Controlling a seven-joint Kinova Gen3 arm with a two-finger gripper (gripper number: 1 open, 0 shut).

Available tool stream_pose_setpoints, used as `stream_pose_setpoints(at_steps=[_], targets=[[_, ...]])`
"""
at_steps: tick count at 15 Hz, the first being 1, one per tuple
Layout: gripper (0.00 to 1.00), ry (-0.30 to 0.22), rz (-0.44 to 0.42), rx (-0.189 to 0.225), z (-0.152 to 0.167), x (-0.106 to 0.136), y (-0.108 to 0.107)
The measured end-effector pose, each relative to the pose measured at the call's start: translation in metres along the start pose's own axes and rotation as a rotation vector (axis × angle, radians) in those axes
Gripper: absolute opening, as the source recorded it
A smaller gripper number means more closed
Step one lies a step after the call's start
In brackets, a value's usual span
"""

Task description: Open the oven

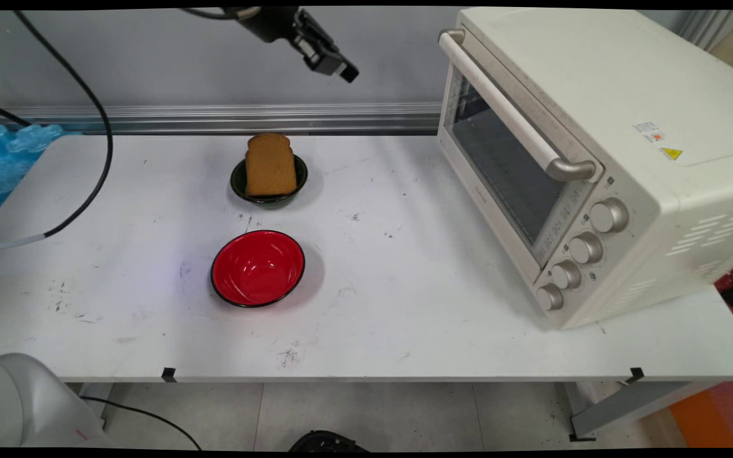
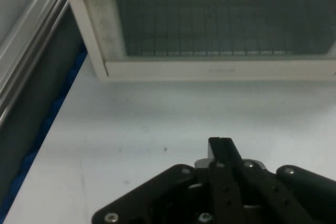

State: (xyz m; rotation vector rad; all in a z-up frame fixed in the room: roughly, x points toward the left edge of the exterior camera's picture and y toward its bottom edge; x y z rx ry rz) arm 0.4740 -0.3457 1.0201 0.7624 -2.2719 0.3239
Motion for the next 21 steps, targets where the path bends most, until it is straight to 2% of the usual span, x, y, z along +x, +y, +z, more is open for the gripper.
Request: stream_pose_setpoints(at_steps=[11, 21], targets=[[0.0, 0.025, 0.029, -0.047, 0.023, 0.051, 0.005], [0.0, 0.077, 0.056, -0.066, 0.068, 0.097, 0.003]])
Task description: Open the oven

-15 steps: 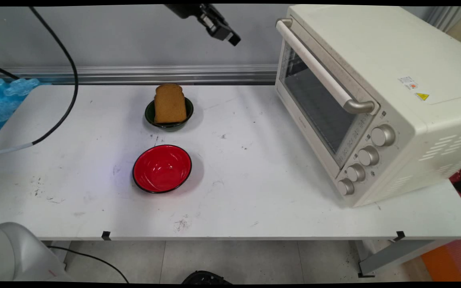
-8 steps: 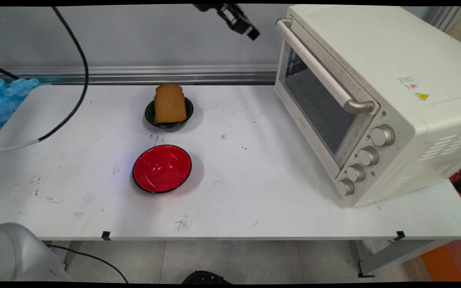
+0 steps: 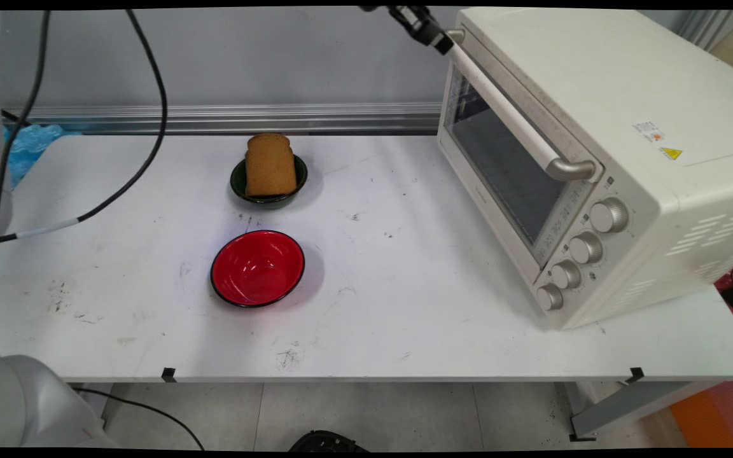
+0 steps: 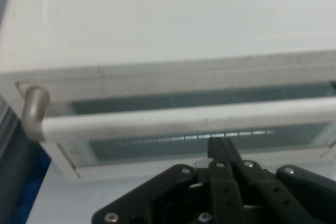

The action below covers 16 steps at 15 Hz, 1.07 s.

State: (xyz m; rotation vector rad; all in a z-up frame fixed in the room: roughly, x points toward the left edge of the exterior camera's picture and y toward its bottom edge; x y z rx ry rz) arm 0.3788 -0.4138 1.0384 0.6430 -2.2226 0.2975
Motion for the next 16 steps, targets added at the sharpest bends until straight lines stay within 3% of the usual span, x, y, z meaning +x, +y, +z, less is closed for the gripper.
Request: stream_pose_setpoints(at_steps=[16], targets=[[0.0, 0.018, 0.017, -0.015, 0.063, 0.021, -0.01]])
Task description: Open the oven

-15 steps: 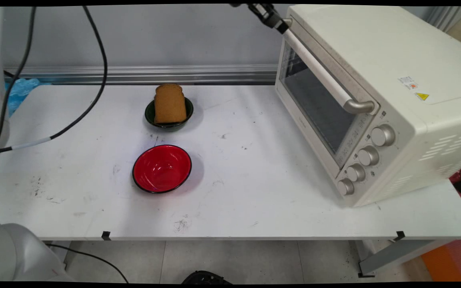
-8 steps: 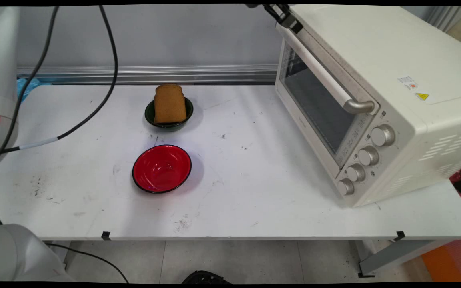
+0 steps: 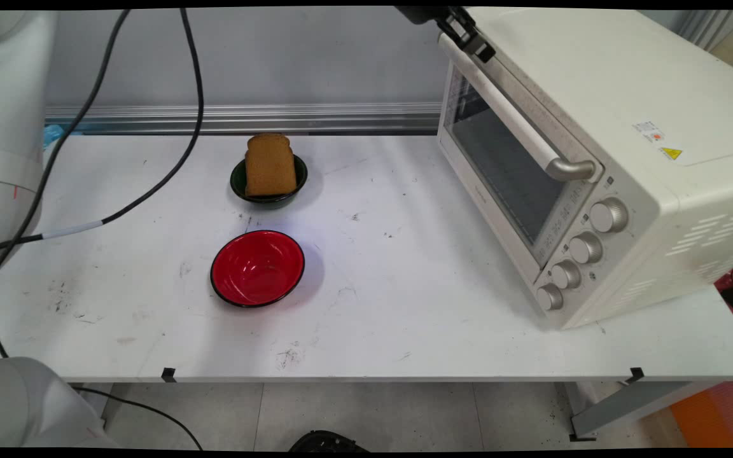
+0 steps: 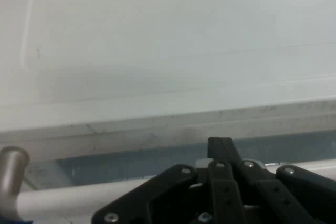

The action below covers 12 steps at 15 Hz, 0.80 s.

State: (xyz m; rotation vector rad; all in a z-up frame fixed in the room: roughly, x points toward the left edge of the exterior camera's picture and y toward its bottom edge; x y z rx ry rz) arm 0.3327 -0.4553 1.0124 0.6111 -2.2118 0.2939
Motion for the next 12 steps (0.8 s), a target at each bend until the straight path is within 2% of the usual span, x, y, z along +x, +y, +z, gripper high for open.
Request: stream_pose_setpoints(at_steps=[12], targets=[[0.0, 0.007, -0.009, -0.019, 0.035, 0.003, -0.001]])
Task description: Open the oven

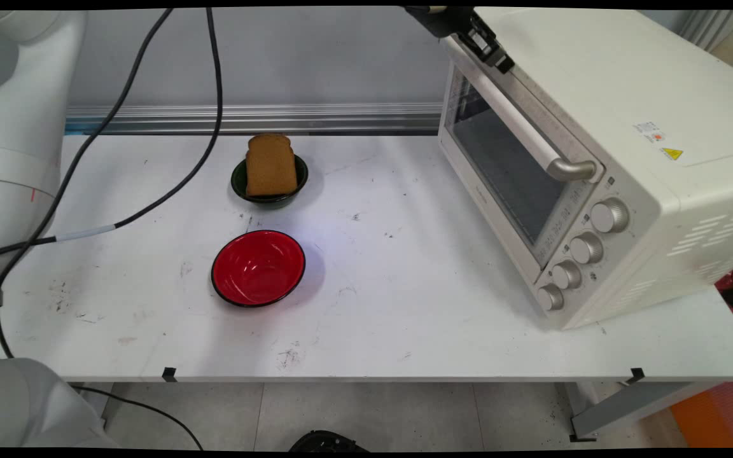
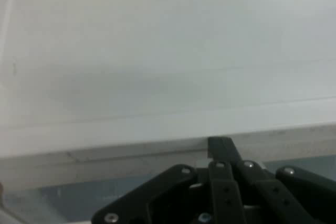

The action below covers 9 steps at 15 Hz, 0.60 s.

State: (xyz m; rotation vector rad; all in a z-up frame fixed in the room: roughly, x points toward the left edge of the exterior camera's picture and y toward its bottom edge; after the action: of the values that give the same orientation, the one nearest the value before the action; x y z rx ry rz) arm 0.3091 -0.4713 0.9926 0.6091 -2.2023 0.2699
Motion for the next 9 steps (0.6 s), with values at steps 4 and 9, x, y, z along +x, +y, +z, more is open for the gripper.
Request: stream_pose_setpoints(at_steps=[4, 9], targets=[[0.0, -0.011, -0.01, -0.003, 0.008, -0.007, -0.001], [0.0, -0.027, -0.024, -0.006, 0.017, -0.018, -0.002]])
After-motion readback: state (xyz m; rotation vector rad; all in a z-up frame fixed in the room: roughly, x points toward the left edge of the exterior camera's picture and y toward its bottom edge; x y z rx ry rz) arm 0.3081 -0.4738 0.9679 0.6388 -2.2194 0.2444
